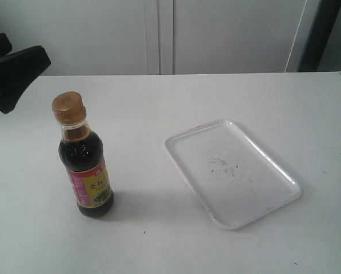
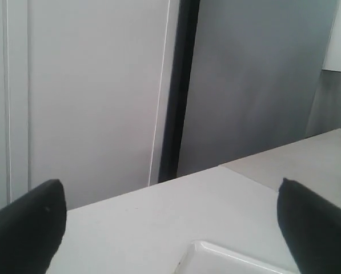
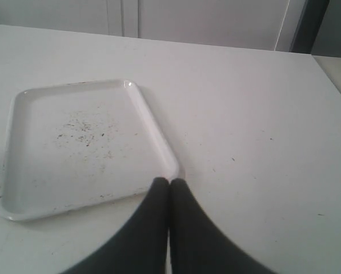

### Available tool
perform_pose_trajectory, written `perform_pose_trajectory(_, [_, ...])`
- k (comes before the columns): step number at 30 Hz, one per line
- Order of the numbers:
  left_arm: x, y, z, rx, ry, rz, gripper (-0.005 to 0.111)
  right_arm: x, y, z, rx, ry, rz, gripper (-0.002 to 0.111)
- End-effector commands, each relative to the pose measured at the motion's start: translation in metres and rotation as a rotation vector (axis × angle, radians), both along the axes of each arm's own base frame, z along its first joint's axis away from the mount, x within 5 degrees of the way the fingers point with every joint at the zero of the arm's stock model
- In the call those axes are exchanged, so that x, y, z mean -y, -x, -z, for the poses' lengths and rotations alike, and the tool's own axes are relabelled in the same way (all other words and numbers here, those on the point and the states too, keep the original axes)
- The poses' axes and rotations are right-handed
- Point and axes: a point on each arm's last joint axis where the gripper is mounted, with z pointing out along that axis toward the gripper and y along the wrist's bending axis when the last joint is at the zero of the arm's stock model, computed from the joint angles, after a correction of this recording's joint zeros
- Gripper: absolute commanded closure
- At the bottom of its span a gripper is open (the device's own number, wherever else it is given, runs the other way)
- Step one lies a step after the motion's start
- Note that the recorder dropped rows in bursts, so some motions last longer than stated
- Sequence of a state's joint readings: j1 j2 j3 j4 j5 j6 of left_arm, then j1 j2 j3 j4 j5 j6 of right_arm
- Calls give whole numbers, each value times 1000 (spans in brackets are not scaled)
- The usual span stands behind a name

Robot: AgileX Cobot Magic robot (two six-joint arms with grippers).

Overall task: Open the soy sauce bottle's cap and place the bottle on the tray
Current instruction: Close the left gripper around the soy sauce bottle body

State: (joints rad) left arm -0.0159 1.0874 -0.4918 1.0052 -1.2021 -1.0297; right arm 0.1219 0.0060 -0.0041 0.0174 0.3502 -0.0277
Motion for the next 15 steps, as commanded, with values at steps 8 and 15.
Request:
perform_pose_trajectory(8, [39,-16,7,-60,-131,77,2,0,0,1,5,6,5,108])
perform_pose_trajectory(15, [51,-29,22,-55,-198,102,2,0,0,1,5,6,5,108])
